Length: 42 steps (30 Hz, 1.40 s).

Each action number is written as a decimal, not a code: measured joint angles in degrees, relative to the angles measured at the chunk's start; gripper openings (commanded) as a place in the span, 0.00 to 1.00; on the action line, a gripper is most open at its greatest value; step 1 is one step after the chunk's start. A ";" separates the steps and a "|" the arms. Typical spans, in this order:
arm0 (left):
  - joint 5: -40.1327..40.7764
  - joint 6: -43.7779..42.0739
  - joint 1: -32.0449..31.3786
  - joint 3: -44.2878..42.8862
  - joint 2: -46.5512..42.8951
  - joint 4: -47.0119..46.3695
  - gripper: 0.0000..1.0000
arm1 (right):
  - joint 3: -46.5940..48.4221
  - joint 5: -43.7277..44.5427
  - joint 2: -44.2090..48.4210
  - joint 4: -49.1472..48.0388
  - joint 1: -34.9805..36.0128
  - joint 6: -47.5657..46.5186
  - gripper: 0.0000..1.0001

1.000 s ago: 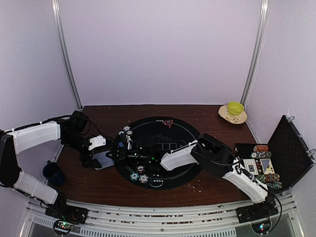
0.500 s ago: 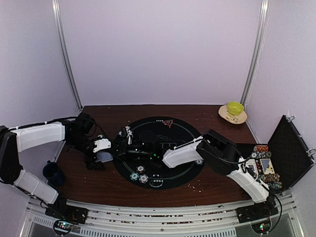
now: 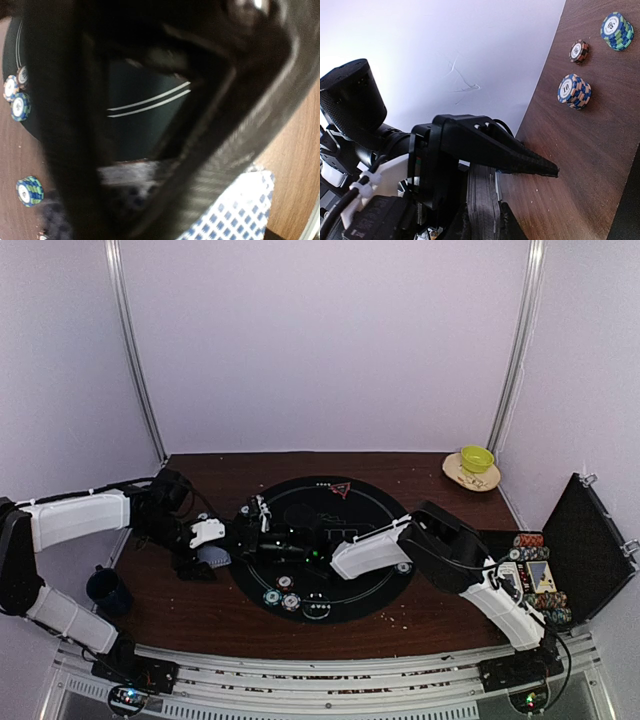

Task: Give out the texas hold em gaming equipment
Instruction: Pass from the left arm to the right, then pass from the right arm to the left

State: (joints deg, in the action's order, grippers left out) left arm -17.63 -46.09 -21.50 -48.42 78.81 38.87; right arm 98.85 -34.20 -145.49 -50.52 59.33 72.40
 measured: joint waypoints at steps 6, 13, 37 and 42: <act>-1.16 0.17 0.00 0.07 -0.94 -1.84 0.79 | -0.02 0.24 0.00 0.44 0.00 0.00 0.00; -2.38 0.52 0.00 0.55 -0.92 -3.45 0.59 | -0.07 0.57 0.00 0.63 -0.22 -0.13 0.00; -6.91 1.01 0.00 4.61 -5.14 -9.35 0.98 | -4.76 0.35 0.00 -6.36 -1.46 4.52 0.00; -8.11 1.03 0.00 4.63 -5.35 -9.90 0.98 | -6.73 0.13 0.92 -8.22 -1.51 5.42 0.00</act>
State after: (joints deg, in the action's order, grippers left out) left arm -25.74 -45.06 -21.50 -43.79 73.45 28.97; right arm 92.12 -34.06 -144.57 -58.74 57.82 77.82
